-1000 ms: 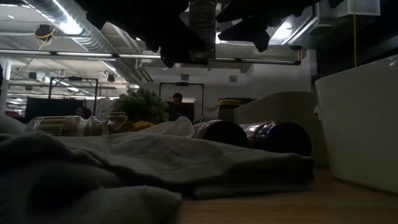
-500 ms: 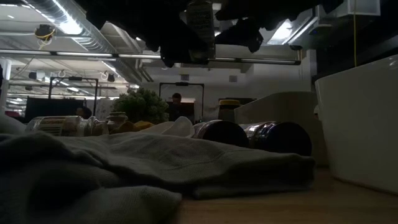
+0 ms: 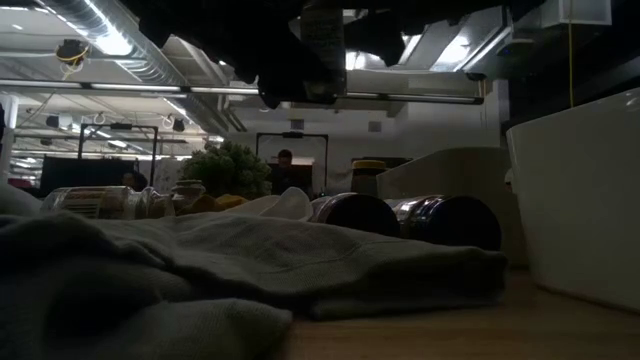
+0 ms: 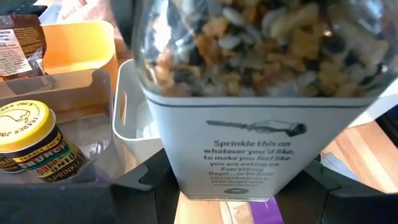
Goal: Sort spices by type
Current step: Put the white seasoning bottle into the gray bin
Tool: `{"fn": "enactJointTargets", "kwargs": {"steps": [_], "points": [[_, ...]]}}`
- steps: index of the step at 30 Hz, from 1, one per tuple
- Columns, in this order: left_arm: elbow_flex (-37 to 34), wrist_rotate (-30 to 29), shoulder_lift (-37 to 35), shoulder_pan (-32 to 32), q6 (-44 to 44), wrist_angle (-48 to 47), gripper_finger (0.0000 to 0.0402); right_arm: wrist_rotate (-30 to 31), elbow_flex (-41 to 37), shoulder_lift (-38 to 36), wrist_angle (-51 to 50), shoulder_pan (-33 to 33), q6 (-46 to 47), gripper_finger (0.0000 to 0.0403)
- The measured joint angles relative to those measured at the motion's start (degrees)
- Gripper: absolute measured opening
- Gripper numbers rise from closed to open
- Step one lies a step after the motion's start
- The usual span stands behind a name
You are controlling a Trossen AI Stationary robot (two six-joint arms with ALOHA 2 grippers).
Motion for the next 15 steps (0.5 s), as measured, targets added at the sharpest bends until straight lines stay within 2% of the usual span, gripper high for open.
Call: {"fn": "enactJointTargets", "kwargs": {"steps": [4,10,15], "points": [[0.0,0.11,0.0,0.0,0.13,-0.08,0.0194,-0.48,-0.02,2.13,2.06,0.0,-1.0,0.0274],[0.0,-0.16,0.0,-0.05,-0.27,-0.61,0.0194,-1.55,0.0,2.27,2.43,-0.02,-2.45,0.0201],[0.0,-0.28,0.0,-0.33,-1.18,-0.59,0.0194,-1.77,0.0,1.97,1.54,-0.02,-2.38,0.0201]]}}
